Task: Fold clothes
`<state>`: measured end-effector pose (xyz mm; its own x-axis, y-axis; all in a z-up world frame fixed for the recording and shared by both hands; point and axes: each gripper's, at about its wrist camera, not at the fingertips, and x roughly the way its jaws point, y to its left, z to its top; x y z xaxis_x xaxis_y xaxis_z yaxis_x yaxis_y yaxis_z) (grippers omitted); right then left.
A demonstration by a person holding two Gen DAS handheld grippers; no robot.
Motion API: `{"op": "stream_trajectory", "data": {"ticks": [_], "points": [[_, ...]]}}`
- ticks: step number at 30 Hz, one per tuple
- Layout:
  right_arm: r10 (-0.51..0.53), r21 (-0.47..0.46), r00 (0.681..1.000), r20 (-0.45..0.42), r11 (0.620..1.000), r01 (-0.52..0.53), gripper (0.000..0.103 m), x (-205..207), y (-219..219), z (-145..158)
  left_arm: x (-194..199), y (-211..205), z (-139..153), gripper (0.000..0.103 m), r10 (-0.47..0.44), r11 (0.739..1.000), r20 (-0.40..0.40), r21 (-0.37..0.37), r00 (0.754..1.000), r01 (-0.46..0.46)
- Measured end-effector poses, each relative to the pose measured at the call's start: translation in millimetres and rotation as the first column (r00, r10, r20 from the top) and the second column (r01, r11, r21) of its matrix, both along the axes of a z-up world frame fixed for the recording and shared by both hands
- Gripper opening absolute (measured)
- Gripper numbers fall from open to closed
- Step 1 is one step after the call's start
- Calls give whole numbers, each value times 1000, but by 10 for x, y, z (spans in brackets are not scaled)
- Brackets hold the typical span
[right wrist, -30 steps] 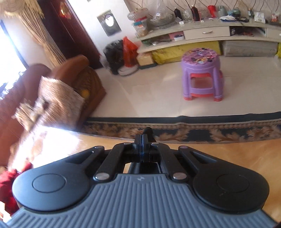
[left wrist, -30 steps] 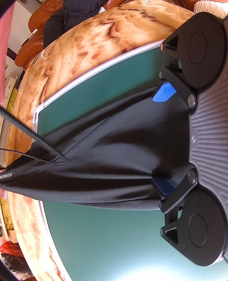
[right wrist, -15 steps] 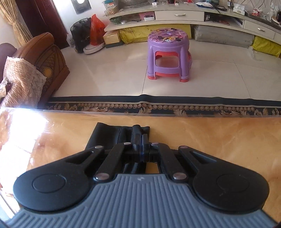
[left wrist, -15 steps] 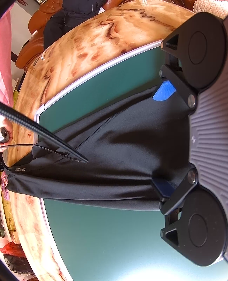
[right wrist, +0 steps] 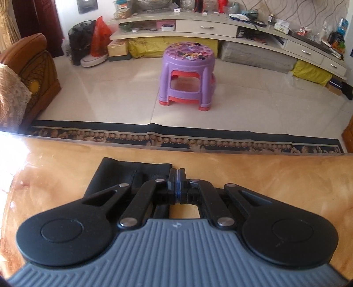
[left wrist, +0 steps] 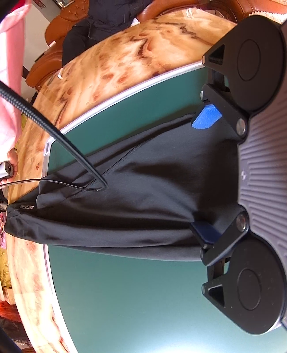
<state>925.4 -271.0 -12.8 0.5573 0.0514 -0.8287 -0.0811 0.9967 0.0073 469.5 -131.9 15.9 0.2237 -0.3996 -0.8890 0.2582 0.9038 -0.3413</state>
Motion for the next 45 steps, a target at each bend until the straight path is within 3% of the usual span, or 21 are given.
{"op": "stream_trajectory", "data": {"ticks": [2, 5, 8, 10, 13, 19, 23, 25, 27, 34, 37, 45], "points": [[-3, 92, 1000, -5, 996, 3, 11, -119, -103, 106, -38, 55, 44, 92, -4, 1000, 3, -24, 1000, 4], [84, 215, 995, -61, 974, -69, 14, -498, -255, 230, -82, 98, 104, 92, -24, 999, 8, -27, 1000, 24], [233, 286, 957, -173, 942, -178, 14, -1004, -290, 241, -124, 126, 145, 92, -38, 999, 16, -30, 999, 38], [272, 274, 935, -230, 939, -206, 14, -1295, -284, 195, -161, 122, 166, 92, -48, 999, 21, -21, 999, 49], [246, 322, 920, -304, 936, -143, 14, -1502, -326, 61, -217, 87, 170, 92, -66, 998, 19, 14, 998, 65], [196, 369, 914, -356, 928, -56, 14, -1588, -346, -92, -345, 61, 174, 92, -87, 995, 9, 39, 996, 87], [173, 357, 918, -357, 933, -37, 14, -1559, -296, -110, -400, 59, 122, 92, -88, 995, -3, 46, 996, 89], [161, 343, 925, -344, 939, -35, 4, -1530, -274, -99, -414, 65, 100, 92, -83, 995, -4, 50, 997, 83], [147, 336, 935, -322, 941, -33, 2, -1539, -282, -38, -419, 68, 88, 92, -80, 996, -5, 49, 997, 80], [76, 216, 962, -261, 976, -19, 2, -1593, -402, 187, -443, 54, 74, 92, -81, 996, -10, 43, 997, 82], [58, 147, 962, -268, 989, -18, 2, -1611, -425, 147, -452, 30, 68, 92, -92, 995, -16, 40, 996, 92], [37, 85, 959, -282, 996, -13, 6, -1661, -334, -56, -485, -8, 38, 92, -110, 992, -28, 51, 994, 111]]}}
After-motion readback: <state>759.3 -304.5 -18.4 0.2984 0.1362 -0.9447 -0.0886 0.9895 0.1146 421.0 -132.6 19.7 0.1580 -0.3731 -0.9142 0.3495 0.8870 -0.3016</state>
